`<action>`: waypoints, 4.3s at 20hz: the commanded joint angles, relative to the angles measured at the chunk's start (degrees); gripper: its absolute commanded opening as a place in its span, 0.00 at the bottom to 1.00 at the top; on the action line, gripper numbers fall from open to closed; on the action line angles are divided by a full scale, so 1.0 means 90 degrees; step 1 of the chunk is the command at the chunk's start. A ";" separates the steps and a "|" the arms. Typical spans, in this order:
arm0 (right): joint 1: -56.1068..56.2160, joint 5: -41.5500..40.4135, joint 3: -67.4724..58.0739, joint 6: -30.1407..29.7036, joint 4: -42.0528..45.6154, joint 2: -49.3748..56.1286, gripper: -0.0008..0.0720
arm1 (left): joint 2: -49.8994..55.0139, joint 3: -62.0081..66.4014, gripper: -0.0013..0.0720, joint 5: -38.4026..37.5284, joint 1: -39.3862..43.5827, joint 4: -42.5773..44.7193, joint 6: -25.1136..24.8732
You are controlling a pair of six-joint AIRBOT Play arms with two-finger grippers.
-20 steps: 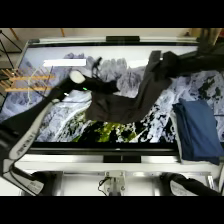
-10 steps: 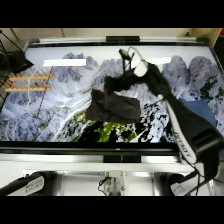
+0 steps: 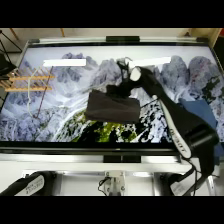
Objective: Fold the shirts.
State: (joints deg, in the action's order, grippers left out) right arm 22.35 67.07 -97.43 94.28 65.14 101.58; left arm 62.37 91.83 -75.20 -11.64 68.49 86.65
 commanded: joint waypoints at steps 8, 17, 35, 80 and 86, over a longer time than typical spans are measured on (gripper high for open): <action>-0.2220 0.1076 0.1792 -0.0741 -0.0279 -0.0410 0.93 | -0.0022 -0.0306 0.07 -0.0058 -0.0015 0.0012 0.0000; -0.1630 0.0134 0.2118 -0.1285 -0.1256 0.0313 0.44 | -0.0022 -0.0646 0.07 -0.0058 -0.0015 0.0012 0.0007; -0.6127 0.2905 -0.0568 -0.0578 -0.0452 -0.1894 0.12 | 0.0044 -0.1146 0.07 -0.0056 -0.0012 -0.0112 -0.0243; -0.3347 0.2589 0.0894 -0.0459 0.1632 -0.2907 0.71 | 0.1384 -0.1168 0.76 -0.0695 0.3288 0.2356 0.0284; -0.2980 0.2494 0.0894 -0.0464 0.1693 -0.2907 0.71 | 0.1396 -0.1171 0.76 -0.0505 0.3240 0.2276 0.0289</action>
State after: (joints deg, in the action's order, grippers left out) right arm -6.22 89.62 -89.32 90.17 80.58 75.02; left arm 74.85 81.32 -80.31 17.47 89.69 89.12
